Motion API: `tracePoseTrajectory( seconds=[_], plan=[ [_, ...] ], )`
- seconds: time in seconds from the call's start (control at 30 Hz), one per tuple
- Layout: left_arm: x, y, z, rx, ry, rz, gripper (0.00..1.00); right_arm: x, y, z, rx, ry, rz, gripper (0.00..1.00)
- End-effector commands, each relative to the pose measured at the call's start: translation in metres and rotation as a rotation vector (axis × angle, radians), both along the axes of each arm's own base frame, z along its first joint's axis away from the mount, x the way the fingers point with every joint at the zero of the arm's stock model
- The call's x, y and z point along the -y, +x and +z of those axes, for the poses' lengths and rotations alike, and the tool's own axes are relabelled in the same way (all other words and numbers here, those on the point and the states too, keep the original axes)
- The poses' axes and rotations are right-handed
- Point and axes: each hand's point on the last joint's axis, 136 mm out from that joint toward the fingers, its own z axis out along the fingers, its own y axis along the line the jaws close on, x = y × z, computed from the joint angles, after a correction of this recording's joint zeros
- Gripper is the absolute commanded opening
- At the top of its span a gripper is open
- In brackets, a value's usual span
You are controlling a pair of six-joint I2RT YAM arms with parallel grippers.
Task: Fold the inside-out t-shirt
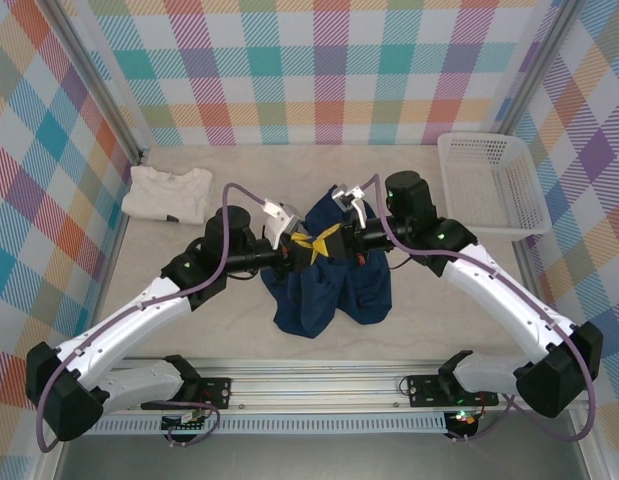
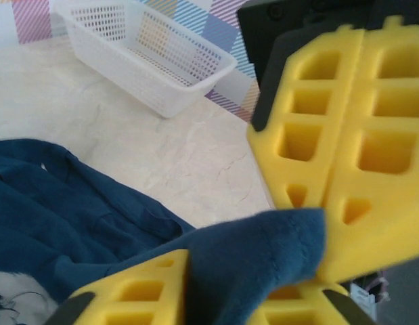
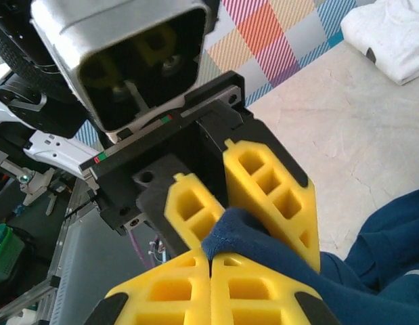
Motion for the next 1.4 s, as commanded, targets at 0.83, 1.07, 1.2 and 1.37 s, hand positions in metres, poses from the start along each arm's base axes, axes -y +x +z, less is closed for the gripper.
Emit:
tracePoseTrajectory(
  seconds=[0.83,1.07,1.2,1.37],
  plan=[
    [-0.026,-0.001,0.005,-0.12,-0.217,0.045,0.0,0.012,0.014,-0.059,0.307,-0.131,-0.2,0.0],
    [-0.048,0.01,-0.037,-0.15,-0.102,0.197,0.17,0.027,-0.007,-0.026,0.183,0.075,-0.115,0.0],
    [-0.046,0.01,-0.039,-0.159,-0.102,0.186,0.27,0.023,-0.013,-0.018,0.142,0.15,-0.043,0.0],
    [-0.051,0.014,-0.041,-0.149,-0.072,0.219,0.33,0.026,-0.011,-0.014,0.106,0.201,-0.019,0.0]
  ],
)
